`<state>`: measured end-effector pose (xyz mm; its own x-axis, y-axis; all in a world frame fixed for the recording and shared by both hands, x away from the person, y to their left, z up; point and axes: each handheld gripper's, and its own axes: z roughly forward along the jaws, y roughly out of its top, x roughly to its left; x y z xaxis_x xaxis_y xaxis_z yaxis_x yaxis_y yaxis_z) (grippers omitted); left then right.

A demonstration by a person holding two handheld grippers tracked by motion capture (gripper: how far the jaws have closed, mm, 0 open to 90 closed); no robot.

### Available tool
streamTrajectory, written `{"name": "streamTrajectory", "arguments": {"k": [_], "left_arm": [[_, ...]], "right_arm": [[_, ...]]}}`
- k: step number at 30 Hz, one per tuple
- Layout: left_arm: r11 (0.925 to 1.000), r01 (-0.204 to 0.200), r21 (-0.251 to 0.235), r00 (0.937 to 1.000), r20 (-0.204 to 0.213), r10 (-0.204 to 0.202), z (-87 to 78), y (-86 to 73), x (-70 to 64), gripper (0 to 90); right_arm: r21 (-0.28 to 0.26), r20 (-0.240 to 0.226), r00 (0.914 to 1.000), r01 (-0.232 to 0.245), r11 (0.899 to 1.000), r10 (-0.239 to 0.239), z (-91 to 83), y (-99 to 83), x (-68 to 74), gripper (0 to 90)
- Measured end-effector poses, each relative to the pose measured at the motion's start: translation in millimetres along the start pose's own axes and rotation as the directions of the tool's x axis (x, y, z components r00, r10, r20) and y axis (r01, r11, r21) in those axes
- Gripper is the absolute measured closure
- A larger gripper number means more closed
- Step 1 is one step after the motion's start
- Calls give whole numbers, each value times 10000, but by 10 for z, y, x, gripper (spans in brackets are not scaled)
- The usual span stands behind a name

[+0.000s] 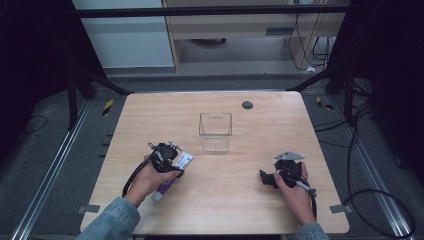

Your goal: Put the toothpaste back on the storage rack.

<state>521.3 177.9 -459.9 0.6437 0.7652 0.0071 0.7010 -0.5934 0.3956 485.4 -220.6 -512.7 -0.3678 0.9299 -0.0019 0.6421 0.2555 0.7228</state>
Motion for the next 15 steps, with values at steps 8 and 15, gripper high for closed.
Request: {"name": "streamTrajectory", "arguments": {"k": [8, 15], "left_arm": [[10000, 15, 25, 10000, 13, -15, 42, -12, 9, 450], [10000, 56, 30, 9999, 114, -57, 69, -18, 22, 487]], "right_arm": [[1, -6, 10000, -9, 10000, 9, -1, 0, 0, 3], [-1, 10, 10000, 9, 10000, -9, 1, 0, -1, 3]]}}
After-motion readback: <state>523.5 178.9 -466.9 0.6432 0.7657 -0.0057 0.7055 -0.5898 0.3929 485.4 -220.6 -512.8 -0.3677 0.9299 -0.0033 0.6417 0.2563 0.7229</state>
